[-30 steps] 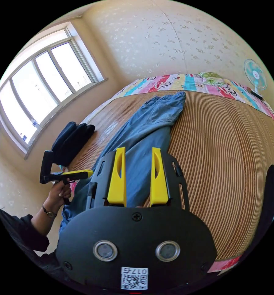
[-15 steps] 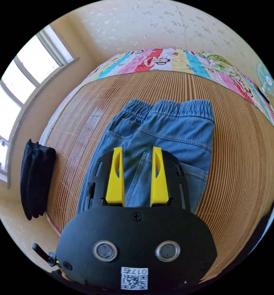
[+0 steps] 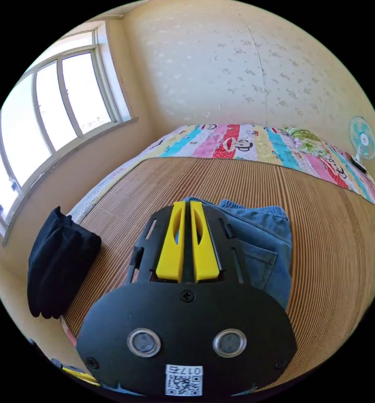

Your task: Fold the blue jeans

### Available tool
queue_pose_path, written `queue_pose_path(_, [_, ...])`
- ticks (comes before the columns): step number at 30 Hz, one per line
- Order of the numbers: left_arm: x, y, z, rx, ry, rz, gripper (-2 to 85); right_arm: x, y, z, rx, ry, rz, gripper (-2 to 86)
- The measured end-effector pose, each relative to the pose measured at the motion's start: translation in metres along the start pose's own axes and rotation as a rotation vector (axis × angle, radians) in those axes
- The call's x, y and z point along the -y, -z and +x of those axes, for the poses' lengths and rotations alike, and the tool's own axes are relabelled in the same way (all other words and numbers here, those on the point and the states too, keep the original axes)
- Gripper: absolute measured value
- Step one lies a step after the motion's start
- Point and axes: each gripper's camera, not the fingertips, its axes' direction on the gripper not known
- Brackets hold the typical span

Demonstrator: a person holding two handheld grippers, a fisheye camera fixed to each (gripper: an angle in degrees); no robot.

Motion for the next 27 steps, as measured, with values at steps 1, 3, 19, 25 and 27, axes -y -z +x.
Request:
queue_pose_path(1, [0.001,-0.001,0.0,0.0,0.002,-0.005,5.6,0.004,-0.02,0.0,0.066,0.054,-0.103,3.3])
queue_pose_path(3, [0.007,-0.004,-0.003,-0.006,0.008,-0.023,6.9,0.006,-0.036,0.005,0.044,0.056,-0.255,4.0])
queue_pose_path(19, [0.024,-0.032,0.016,0.018,0.078,-0.277,9.6,-0.226,0.262,0.131,0.427,-0.005,-0.402,13.1])
queue_pose_path(25, [0.026,-0.027,0.018,-0.144,0.097,-0.292,1.4,-0.273,0.295,0.178,0.69,-0.257,-0.336,14.2])
queue_pose_path(27, [0.027,-0.004,0.009,-0.303,0.136,-0.192,0.2,-0.277,0.295,0.181,0.753,-0.295,-0.358,14.4])
